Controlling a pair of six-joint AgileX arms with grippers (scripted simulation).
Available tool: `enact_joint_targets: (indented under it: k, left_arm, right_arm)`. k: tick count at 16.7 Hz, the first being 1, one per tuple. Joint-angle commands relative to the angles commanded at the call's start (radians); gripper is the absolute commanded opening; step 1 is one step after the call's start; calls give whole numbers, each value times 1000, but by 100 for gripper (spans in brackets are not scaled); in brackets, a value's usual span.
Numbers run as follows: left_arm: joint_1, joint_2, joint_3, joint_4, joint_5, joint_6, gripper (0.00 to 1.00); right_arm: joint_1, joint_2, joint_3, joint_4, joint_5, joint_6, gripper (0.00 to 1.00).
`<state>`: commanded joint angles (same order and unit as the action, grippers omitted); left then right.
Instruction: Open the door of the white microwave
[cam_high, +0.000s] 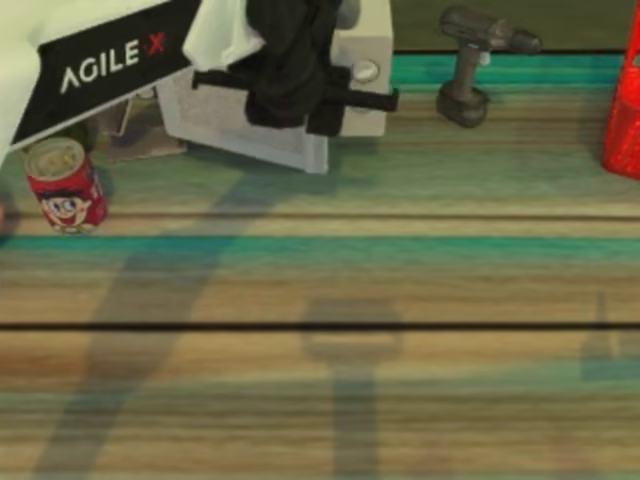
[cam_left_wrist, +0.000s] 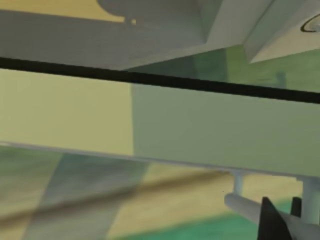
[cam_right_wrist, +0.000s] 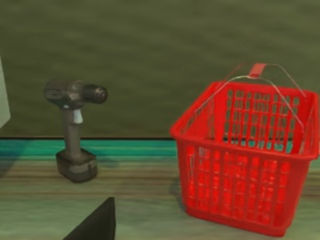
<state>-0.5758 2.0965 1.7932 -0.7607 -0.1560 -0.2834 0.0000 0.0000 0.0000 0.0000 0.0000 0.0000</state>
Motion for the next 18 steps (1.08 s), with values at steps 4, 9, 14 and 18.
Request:
enact_joint_targets:
  k: [4, 9, 14, 18]
  left_arm:
    - [14, -42, -63, 30, 23, 54, 0]
    - [14, -42, -63, 30, 23, 54, 0]
    - [14, -42, -63, 30, 23, 54, 0]
    - [14, -42, -63, 30, 23, 54, 0]
  right_arm:
    - [0, 0, 0, 0, 0, 0, 100]
    - [0, 0, 0, 0, 0, 0, 100]
    - [0, 0, 0, 0, 0, 0, 100]
    - [0, 0, 0, 0, 0, 0, 100]
